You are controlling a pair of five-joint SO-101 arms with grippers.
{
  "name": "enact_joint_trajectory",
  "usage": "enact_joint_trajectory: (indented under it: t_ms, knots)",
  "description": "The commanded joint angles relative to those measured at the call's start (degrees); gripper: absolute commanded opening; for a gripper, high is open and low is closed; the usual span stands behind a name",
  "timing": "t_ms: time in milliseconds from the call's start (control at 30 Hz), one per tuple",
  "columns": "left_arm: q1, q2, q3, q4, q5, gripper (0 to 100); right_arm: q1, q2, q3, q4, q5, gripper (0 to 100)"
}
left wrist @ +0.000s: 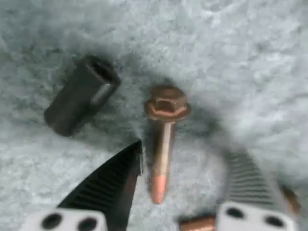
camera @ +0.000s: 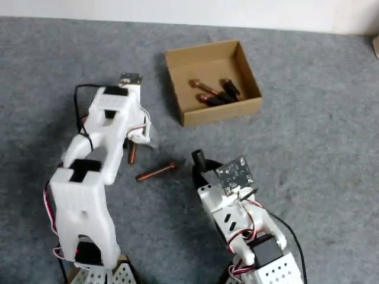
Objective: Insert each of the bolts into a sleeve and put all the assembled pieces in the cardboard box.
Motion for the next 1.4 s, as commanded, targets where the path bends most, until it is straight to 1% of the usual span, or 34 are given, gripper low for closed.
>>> enact_joint_trajectory:
  t_ms: [0, 67, 133, 267, 400, 467, 533, 600, 733, 933, 1067, 1167, 1267, 1300, 1367]
  knots:
    - [1.19, 2.24, -2.68, 2.9, -6.51, 3, 0.66, -0.22, 0.22, -0.13, 0.88, 0.5]
    - [2.51, 2.33, -2.86, 3.87, -6.15, 0, 0.57, -0.22, 0.31, -0.22, 0.88, 0.5]
    - [3.12, 1.63, -2.95, 3.96, -5.71, 1, 0.57, -0.22, 0.31, -0.22, 0.88, 0.5]
    - [2.68, -5.93, -1.01, 3.34, -5.71, 0, 0.57, -0.22, 0.31, -0.22, 0.88, 0.5]
    - [3.91, -20.18, 3.3, 3.34, -5.45, 0, 0.66, -0.22, 0.31, -0.22, 0.97, 0.5]
    - [5.41, -28.79, 6.64, 3.16, -3.52, 0, 0.66, -0.31, 0.31, -0.22, 0.97, 0.5]
    - [6.64, -37.76, 10.51, 1.14, -1.93, 0, 0.66, -0.31, 0.31, -0.22, 0.97, 0.5]
    - [8.13, -46.9, 15.43, -2.37, -0.97, 0, 0.75, -0.31, 0.31, -0.22, 0.97, 0.5]
    - [12.0, -64.84, 29.41, -14.24, -1.14, 0, 0.75, -0.31, 0.31, -0.22, 0.97, 0.5]
    - [16.57, -90.59, 56.66, -33.41, -0.7, 1, 0.75, -0.31, 0.22, -0.22, 0.97, 0.5]
    - [20.53, -108.79, 73.19, -43.96, -0.7, 1, 1.19, -0.31, 0.22, -0.22, 0.97, 0.5]
    - [24.84, -122.86, 83.3, -49.32, -0.62, 1, 3.56, -0.31, 0.22, -0.22, 0.97, 0.5]
    - [30.81, -135.96, 91.65, -52.4, -0.62, 1, 4.35, -0.31, 0.13, -0.22, 0.79, 0.5]
    - [32.66, -139.03, 93.05, -52.92, -0.53, 1, 4.35, -0.31, 0.13, -0.22, 0.79, 0.5]
    - [35.03, -138.42, 93.41, -53.71, -0.53, 1, 4.35, -0.31, 0.13, -0.22, 0.7, 0.5]
